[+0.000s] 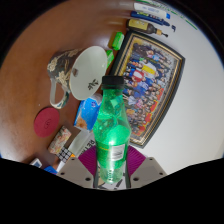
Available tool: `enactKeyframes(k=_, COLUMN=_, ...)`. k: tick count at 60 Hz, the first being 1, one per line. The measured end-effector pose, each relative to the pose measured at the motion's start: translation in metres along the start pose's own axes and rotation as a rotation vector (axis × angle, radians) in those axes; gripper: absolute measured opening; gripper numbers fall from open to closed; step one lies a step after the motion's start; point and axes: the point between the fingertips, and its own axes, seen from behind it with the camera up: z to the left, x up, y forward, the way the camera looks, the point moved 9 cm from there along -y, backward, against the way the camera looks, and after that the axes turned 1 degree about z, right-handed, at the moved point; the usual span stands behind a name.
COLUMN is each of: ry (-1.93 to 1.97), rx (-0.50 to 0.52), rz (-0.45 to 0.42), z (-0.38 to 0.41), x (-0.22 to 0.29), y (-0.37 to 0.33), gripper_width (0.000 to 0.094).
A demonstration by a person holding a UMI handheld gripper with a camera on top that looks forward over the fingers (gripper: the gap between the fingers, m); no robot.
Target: Pour water
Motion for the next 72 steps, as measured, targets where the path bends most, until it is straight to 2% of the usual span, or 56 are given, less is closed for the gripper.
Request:
enactKeyframes(k=6, ry=0.157, rx=0.030, rz=-0.014, z=-0.006, x=-0.005, y=-0.003, gripper_width=0.0362)
enactKeyframes(k=12, ry=0.424, rx=0.101, rz=-0.033, z=-0.017, x=-0.013, y=-0.005, gripper_width=0.0362)
enactKeyframes(k=25, ry=0.999, rx=0.171, rz=-0.148, z=-0.048, x=-0.025, y=-0.013, gripper_width=0.0362)
enactKeyframes(k=31, ry=1.235, rx=0.252, rz=-0.197, z=-0.036, x=-0.027, y=-0.012, gripper_width=0.0362)
enactKeyframes(k=45, ry=1.613, rx=0.349, rz=-0.264, z=0.004, x=-0.022, y=-0.011, gripper_width=0.0363)
enactKeyframes(k=60, ry=1.801, rx=0.452, rz=-0.241, z=0.047, x=-0.004, y=0.001, gripper_width=0.0363)
enactKeyframes(k=68, ry=1.840, rx=0.488, rz=-0.198, z=0.071, x=0.006, y=0.007, gripper_width=0.0370)
enactKeyframes(k=72, ry=1.848, rx=0.450, rz=-0.207, z=0.072, x=0.005, y=0.006, gripper_width=0.0372)
